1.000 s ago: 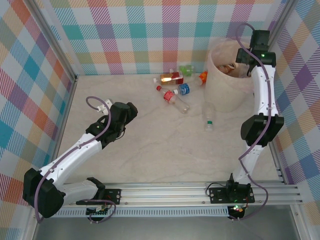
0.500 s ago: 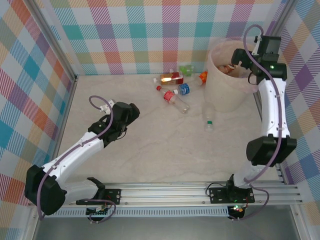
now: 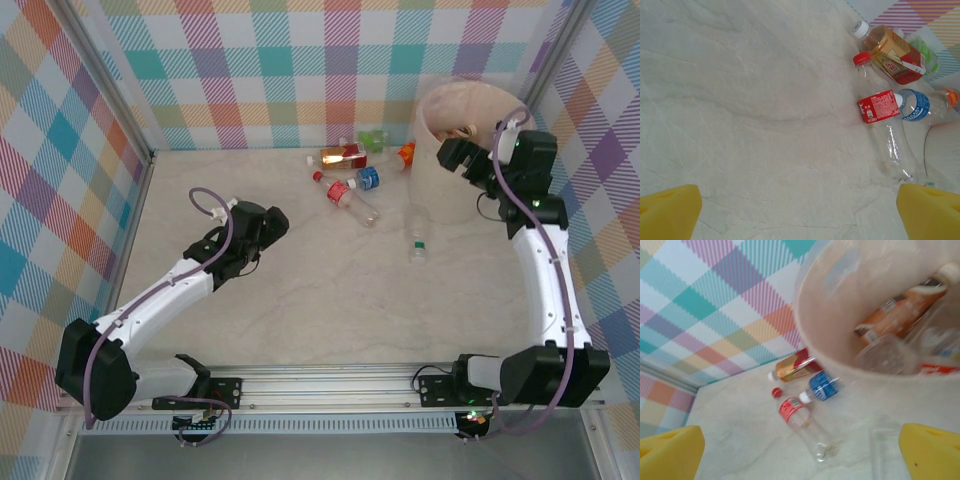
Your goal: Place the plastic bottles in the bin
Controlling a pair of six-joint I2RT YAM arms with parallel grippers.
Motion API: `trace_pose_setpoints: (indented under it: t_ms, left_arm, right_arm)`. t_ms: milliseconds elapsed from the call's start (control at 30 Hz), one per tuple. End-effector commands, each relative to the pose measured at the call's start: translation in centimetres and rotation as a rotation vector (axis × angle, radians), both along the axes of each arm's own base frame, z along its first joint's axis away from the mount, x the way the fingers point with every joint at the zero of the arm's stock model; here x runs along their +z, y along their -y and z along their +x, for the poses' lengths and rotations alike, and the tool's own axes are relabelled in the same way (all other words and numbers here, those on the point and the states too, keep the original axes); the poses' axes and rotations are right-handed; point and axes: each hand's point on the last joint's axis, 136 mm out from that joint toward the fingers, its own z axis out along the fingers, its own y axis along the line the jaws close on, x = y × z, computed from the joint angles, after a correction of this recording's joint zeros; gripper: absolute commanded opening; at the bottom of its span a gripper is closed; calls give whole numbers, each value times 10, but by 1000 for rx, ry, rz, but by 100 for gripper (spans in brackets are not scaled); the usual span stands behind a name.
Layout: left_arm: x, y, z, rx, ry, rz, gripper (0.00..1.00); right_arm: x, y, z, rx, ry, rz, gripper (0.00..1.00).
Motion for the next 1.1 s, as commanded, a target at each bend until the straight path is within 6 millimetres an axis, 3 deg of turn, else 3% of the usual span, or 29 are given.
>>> trace_pose_setpoints:
  t_ms: [0,167,367,567,700,1067]
  left_arm:
    - [14,5,11,-15,42,-31,100]
    - [22,17,19,-45,84,-80,100]
    - [22,25,23,-68,89,-100,100]
    - [14,8,17,-5,55,-45,100]
    - [18,1,15,16,71,-25,100]
    - [10,-5,11,32,30,7,100]
  right_arm:
    - [14,-26,-17,85,98,44,100]
    - [-25,-47,-31,129,59,-29,100]
    - [-95,-67,-21,116,-122,-97,100]
    - [-164,-47,-10,-80,-265,-189,100]
    - [-202,-40,-3,-85,-319,-279,99]
    - [-258,-25,10,-149,-413,-389,89]
